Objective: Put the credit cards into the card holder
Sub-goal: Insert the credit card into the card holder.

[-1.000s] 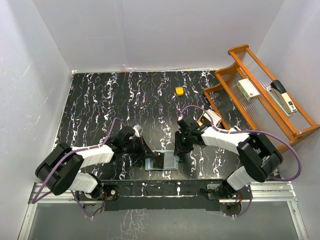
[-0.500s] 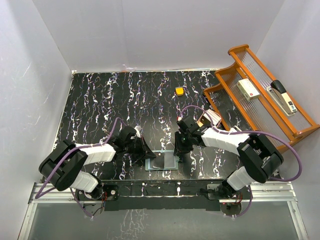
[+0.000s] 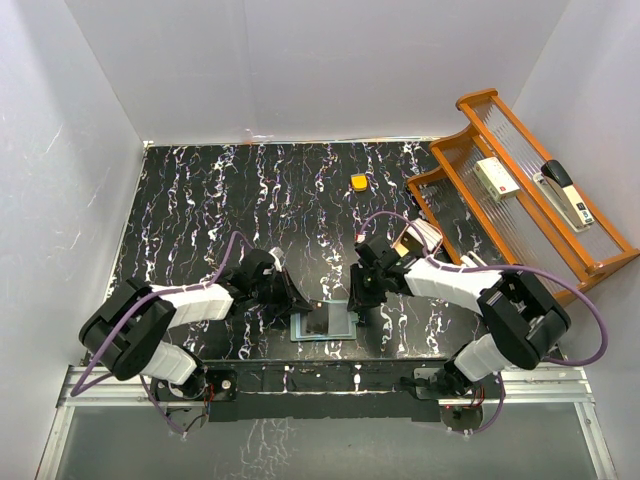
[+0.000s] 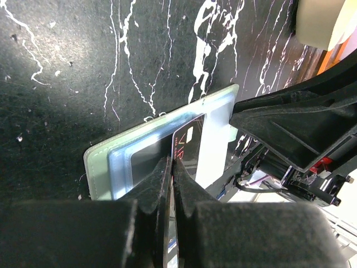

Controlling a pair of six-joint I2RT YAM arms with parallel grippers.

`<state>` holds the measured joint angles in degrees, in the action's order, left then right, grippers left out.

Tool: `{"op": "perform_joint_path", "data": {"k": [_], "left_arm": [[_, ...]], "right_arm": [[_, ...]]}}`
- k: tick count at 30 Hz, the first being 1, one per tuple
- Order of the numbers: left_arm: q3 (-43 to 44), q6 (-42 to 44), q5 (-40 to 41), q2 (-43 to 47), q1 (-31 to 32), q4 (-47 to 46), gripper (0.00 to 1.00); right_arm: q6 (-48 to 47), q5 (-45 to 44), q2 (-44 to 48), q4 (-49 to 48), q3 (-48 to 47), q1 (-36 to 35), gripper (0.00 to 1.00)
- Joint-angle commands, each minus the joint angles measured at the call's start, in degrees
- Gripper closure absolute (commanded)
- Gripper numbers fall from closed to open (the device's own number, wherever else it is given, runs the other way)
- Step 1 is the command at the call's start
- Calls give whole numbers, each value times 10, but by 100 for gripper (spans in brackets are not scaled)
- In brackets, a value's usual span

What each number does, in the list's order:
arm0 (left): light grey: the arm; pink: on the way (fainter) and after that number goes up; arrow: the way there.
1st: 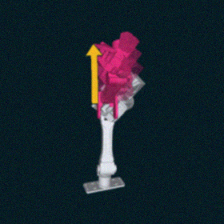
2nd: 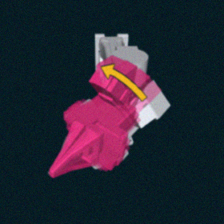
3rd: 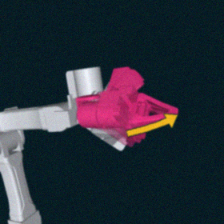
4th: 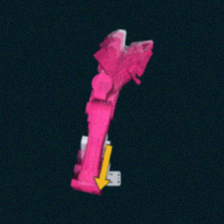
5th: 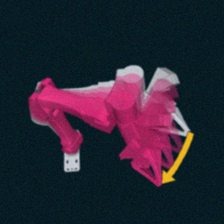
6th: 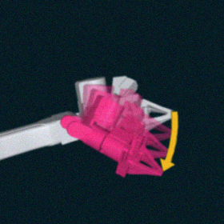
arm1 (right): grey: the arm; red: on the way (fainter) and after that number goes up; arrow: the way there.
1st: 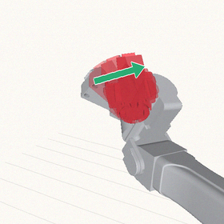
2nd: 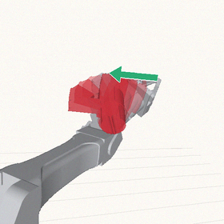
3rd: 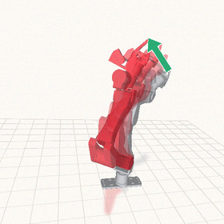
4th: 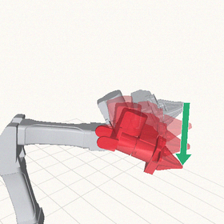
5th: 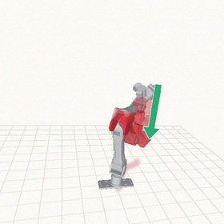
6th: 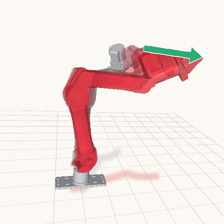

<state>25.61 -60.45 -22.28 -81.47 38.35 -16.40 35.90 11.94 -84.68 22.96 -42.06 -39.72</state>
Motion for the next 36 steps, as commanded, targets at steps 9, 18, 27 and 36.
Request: {"op": "perform_joint_path", "data": {"k": [9,18,27,36], "left_arm": [[-20,-33,13,-26,8,-64,100],[-20,-47,16,-45,25,-85,100],[12,-18,41,4,25,14,63],[30,-10,43,13,26,46,53]], "right_arm": [[50,5,42,-39,41,-10,84],[70,7,66,-52,52,-11,82],[27,-11,102,16,5,-11,71],[80,17,144,-10,51,-11,67]]}}
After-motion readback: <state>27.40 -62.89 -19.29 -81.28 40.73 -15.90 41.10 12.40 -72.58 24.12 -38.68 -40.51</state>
